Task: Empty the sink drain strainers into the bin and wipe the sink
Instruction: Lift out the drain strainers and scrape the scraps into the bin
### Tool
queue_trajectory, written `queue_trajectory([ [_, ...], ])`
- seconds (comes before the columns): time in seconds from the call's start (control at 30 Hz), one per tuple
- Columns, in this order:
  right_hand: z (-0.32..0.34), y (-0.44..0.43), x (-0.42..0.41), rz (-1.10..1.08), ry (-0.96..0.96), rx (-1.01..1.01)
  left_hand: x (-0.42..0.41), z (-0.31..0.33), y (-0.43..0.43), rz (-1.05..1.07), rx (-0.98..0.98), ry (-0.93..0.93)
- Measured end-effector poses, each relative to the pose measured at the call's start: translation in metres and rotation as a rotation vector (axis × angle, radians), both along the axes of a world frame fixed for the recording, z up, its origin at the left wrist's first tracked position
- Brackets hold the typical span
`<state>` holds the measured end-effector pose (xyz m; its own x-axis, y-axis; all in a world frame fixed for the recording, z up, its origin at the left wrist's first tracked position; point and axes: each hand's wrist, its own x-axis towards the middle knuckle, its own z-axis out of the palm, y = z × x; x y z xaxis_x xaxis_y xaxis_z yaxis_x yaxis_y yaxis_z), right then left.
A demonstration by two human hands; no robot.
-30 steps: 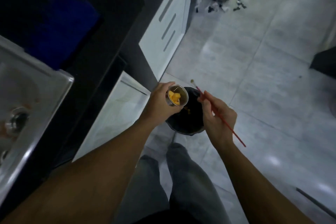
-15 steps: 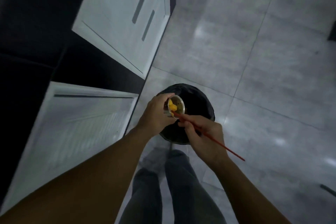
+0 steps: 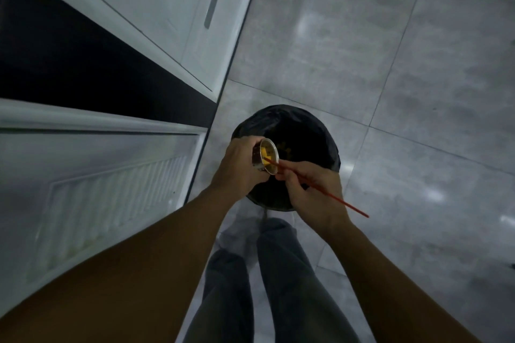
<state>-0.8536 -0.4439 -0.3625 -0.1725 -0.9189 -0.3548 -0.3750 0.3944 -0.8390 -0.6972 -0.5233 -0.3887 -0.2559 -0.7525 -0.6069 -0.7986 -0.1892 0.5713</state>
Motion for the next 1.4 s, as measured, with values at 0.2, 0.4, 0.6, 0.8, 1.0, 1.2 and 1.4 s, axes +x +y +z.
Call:
queue_trajectory([
  [0.2,-0.001,0.009,-0.01,-0.19,-0.08,0.081,0.007,-0.012,-0.001,0.013,0.0,-0.063],
  [0.4,-0.004,0.009,-0.009,-0.143,-0.254,0.124,0.005,-0.013,-0.002,-0.012,0.013,-0.08],
  [0.6,-0.018,0.003,0.0,-0.092,-0.166,0.088,-0.009,-0.006,0.0,-0.065,-0.026,-0.022],
  [0.8,-0.016,0.015,-0.009,-0.132,-0.159,0.118,-0.01,-0.007,0.0,-0.115,-0.017,-0.07],
  [1.0,-0.017,0.026,-0.017,-0.234,-0.177,0.122,-0.004,-0.015,0.005,-0.086,-0.015,-0.095],
  [1.2,-0.012,0.018,-0.012,-0.205,-0.354,0.2,-0.004,-0.014,0.005,-0.069,-0.025,-0.041],
  [1.4,-0.021,0.012,-0.003,-0.185,-0.197,0.205,-0.003,-0.011,0.007,-0.062,-0.05,-0.017],
])
